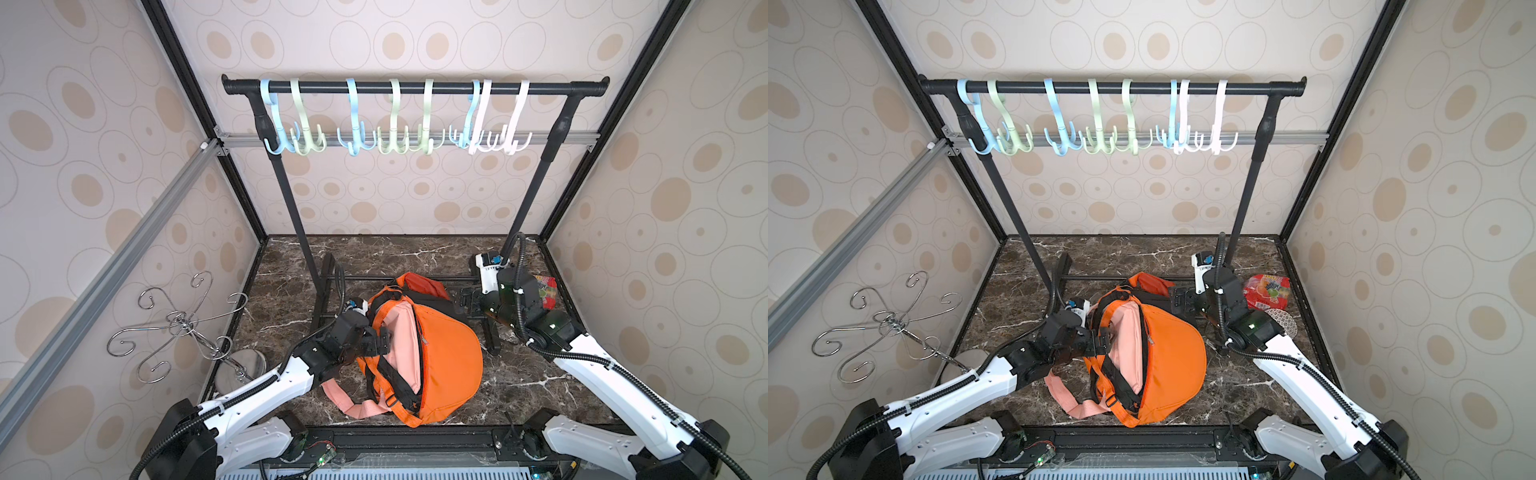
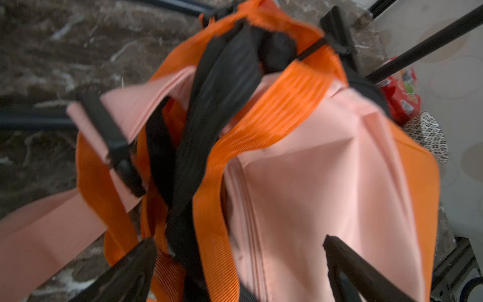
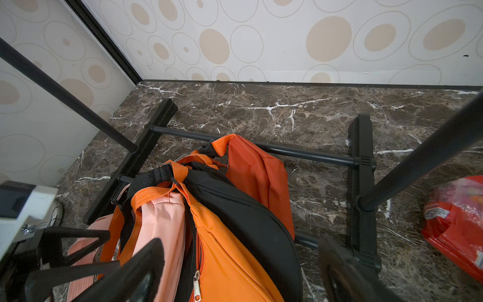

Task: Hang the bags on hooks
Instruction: Pick up the bag from the bag.

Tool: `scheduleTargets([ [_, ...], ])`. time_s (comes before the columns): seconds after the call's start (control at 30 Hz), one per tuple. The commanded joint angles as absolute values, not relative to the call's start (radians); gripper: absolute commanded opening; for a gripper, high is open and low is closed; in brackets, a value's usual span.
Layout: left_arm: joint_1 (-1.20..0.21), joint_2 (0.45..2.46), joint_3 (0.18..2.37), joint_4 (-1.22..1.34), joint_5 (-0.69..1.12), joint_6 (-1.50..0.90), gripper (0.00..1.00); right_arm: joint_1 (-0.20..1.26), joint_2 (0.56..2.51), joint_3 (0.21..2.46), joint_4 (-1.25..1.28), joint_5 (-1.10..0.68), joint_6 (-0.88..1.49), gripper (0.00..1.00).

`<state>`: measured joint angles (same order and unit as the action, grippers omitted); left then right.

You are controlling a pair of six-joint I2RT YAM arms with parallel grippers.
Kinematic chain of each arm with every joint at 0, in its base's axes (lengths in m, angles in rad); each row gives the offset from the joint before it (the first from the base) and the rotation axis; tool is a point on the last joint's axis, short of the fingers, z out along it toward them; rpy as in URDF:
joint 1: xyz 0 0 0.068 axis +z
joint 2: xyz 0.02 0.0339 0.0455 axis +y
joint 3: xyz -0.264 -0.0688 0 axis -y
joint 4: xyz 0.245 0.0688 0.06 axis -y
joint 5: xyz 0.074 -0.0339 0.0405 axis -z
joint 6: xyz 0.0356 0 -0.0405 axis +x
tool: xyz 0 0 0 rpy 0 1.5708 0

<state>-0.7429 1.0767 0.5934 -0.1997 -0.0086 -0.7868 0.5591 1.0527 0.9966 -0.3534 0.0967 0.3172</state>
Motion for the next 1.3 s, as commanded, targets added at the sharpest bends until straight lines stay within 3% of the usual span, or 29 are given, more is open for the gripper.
scheduleTargets([
  [0.0, -0.789, 1.080, 0.585, -0.275, -0.004, -0.877, 1.00, 0.569, 1.058, 0.988, -0.345, 0.111, 0.330, 0.93],
  [0.2, -0.812, 1.084, 0.541, -0.244, 0.005, -0.922, 0.96, 0.570, 1.067, 0.969, -0.317, 0.122, 0.337, 0.93],
  [0.4, -0.817, 1.091, 0.559, -0.285, -0.010, -0.928, 0.76, 0.570, 1.059, 0.950, -0.303, 0.123, 0.346, 0.93],
  [0.47, -0.824, 1.073, 0.592, -0.342, -0.039, -0.918, 0.81, 0.569, 1.052, 0.938, -0.304, 0.123, 0.349, 0.93],
  [0.53, -0.843, 1.052, 0.642, -0.425, -0.097, -0.918, 1.00, 0.569, 1.046, 0.919, -0.292, 0.123, 0.357, 0.93],
  [0.63, -0.864, 1.010, 0.689, -0.507, -0.149, -0.938, 1.00, 0.569, 1.046, 0.899, -0.276, 0.118, 0.369, 0.93],
  [0.8, -0.864, 0.918, 0.585, -0.475, -0.069, -1.027, 1.00, 0.569, 1.057, 0.889, -0.256, 0.110, 0.381, 0.93],
  [1.07, -0.865, 0.876, 0.451, -0.308, 0.059, -1.096, 0.87, 0.572, 1.081, 0.892, -0.235, 0.104, 0.392, 0.92],
  [1.27, -0.865, 0.909, 0.423, -0.229, 0.095, -1.105, 0.63, 0.571, 1.079, 0.887, -0.232, 0.116, 0.399, 0.90],
])
